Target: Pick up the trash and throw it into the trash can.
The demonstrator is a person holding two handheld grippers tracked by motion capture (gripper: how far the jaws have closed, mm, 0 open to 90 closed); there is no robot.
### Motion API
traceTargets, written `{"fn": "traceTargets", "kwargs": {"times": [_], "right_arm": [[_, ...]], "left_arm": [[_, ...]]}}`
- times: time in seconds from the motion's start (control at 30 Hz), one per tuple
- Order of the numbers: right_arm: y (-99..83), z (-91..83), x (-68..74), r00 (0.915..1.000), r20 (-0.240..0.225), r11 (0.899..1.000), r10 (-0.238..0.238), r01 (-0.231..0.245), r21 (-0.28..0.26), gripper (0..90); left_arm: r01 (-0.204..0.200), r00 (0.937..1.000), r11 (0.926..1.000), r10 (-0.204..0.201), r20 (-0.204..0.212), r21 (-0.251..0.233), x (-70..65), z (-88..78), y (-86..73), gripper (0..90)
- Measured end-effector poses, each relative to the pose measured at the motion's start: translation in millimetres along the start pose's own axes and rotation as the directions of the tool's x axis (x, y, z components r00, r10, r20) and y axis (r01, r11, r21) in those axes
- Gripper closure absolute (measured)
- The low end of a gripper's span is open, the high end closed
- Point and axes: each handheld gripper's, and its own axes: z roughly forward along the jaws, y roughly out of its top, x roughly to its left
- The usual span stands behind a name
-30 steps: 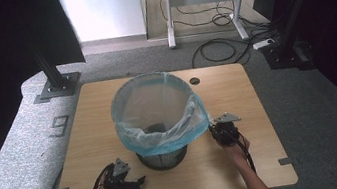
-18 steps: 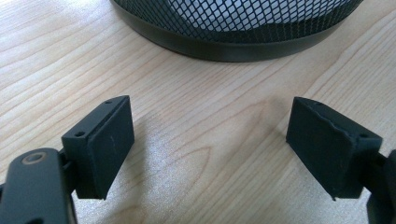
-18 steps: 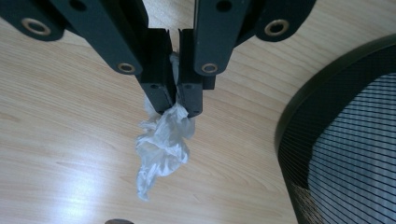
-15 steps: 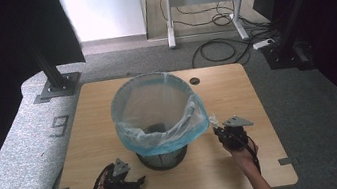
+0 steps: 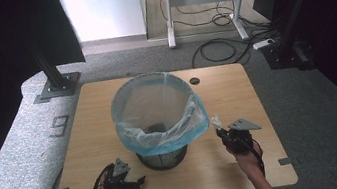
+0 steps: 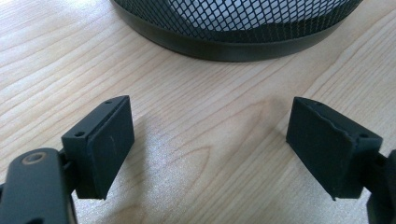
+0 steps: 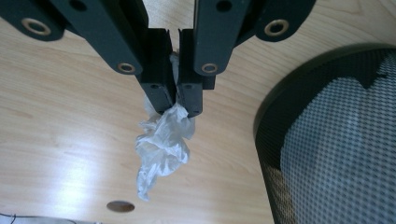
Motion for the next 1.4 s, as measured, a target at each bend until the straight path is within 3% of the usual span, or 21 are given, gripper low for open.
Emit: {"fn": "traceTargets", "kwargs": {"times": [0.23, 0.97, 1.4], "right_arm": [[11.4, -16.3, -1.7, 0.9992, -0.025, 0.998, 0.032, -0.033, -0.055, 85.3], [35.8, -47.7, -2.4, 0.9999, 0.000, 0.991, -0.011, 0.011, -0.132, 85.6], [56.8, -72.2, 1.3, 0.9994, -0.034, 0.977, -0.008, 0.001, -0.214, 85.6]], "left_arm": [[-0.001, 1.0000, 1.0000, 0.001, 0.001, 0.000, 0.2, 0.2, 0.2, 14.9], [0.000, 1.0000, 1.0000, 0.000, 0.002, 0.000, 0.1, 0.2, 0.2, 14.9], [-0.004, 1.0000, 1.0000, 0.004, 0.003, 0.002, 0.4, 0.5, 0.7, 14.7]]}}
